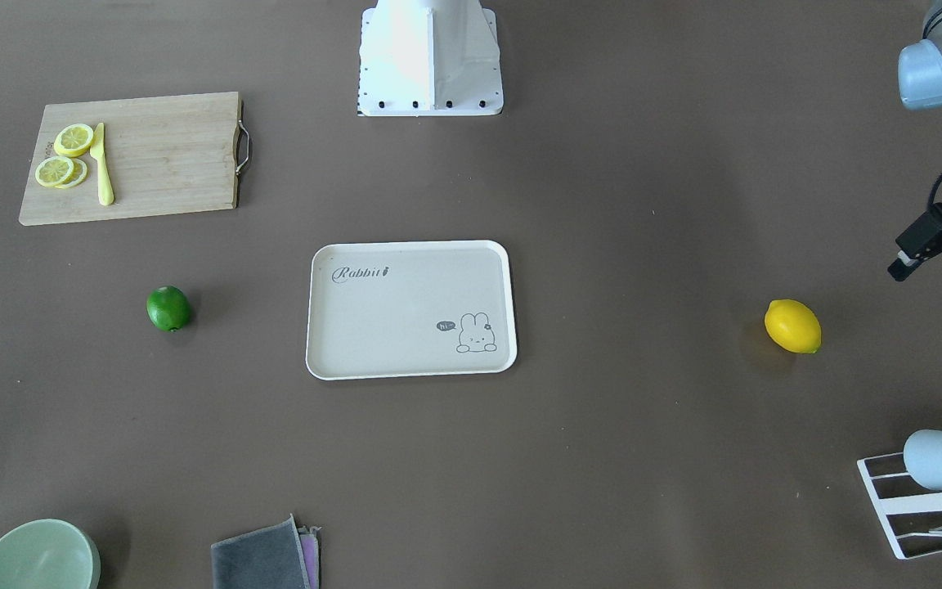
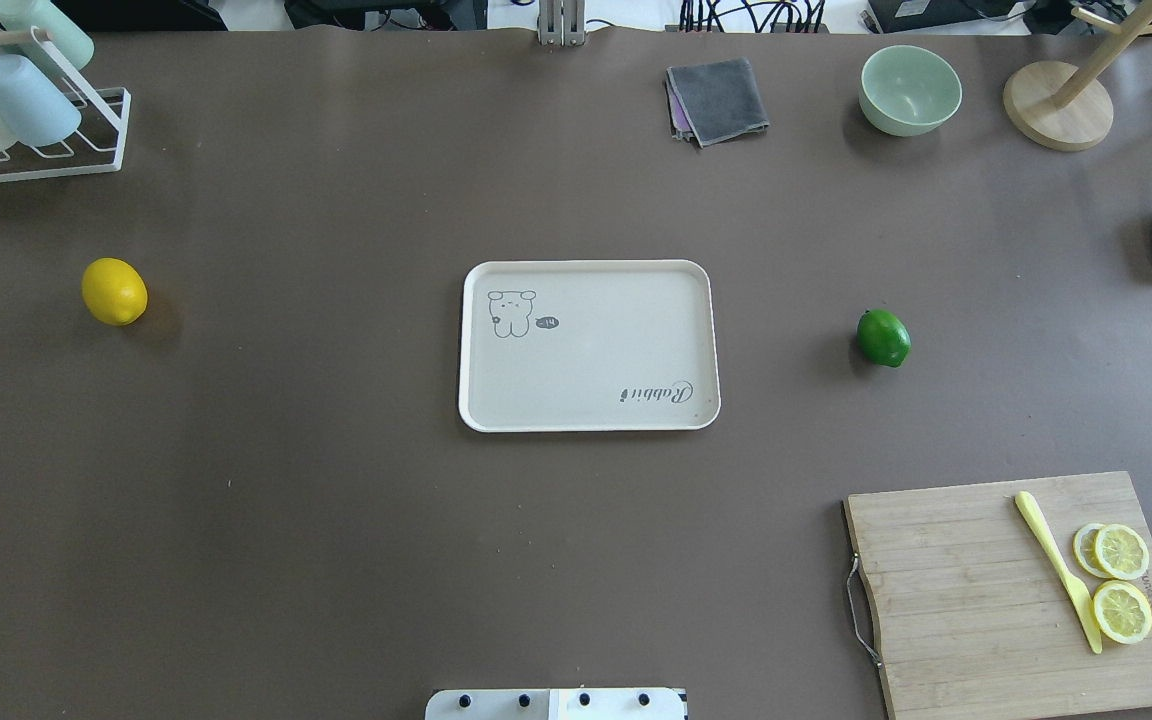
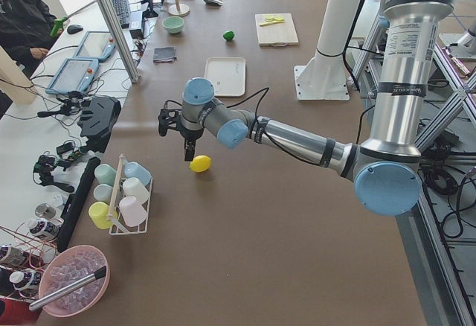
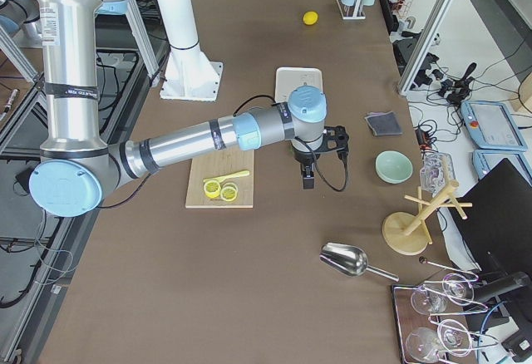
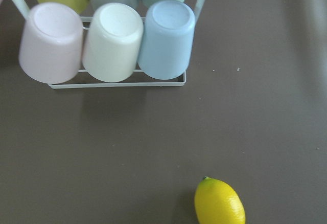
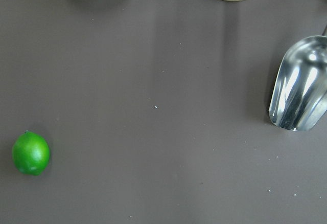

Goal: Place all lemons on tray

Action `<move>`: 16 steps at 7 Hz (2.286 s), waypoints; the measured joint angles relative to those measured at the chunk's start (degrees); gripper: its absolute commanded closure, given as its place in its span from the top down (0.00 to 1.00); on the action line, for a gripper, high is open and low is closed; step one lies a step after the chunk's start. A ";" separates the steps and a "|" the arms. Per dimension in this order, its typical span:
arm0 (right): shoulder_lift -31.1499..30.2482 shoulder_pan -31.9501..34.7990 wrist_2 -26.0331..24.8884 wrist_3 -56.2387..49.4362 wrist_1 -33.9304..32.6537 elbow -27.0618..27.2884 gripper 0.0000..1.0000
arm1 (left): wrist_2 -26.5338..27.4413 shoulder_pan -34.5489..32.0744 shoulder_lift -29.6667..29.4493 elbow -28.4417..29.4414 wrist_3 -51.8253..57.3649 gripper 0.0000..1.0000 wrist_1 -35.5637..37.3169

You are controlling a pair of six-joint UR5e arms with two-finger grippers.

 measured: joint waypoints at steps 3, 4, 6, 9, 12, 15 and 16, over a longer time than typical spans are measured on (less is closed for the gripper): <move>1.61 -16.16 -8.76 19.61 12.67 -0.41 1.00 | 3.54 3.45 -1.44 0.06 -3.28 0.98 -0.03; 3.00 -20.57 -10.83 21.51 13.65 -0.51 0.99 | 3.69 3.52 -1.57 0.02 -3.37 0.98 -0.04; 7.22 -28.30 -15.52 22.27 14.03 -1.91 0.98 | 3.75 3.60 -1.74 0.01 -3.33 0.98 -0.04; 12.54 -33.14 -20.10 19.81 14.94 -8.68 0.98 | 3.76 3.56 -1.98 0.16 -3.16 0.98 -0.04; 12.87 -33.49 -20.45 17.16 19.79 -14.80 0.96 | 3.76 3.61 -2.18 0.23 -2.99 0.98 -0.02; 13.11 -33.99 -20.30 19.58 24.86 -18.41 0.26 | 3.76 3.56 -2.71 0.40 -2.75 0.98 0.13; 13.14 -34.02 -20.21 20.09 25.17 -18.26 0.00 | 3.76 3.55 -2.79 0.44 -2.73 0.98 0.14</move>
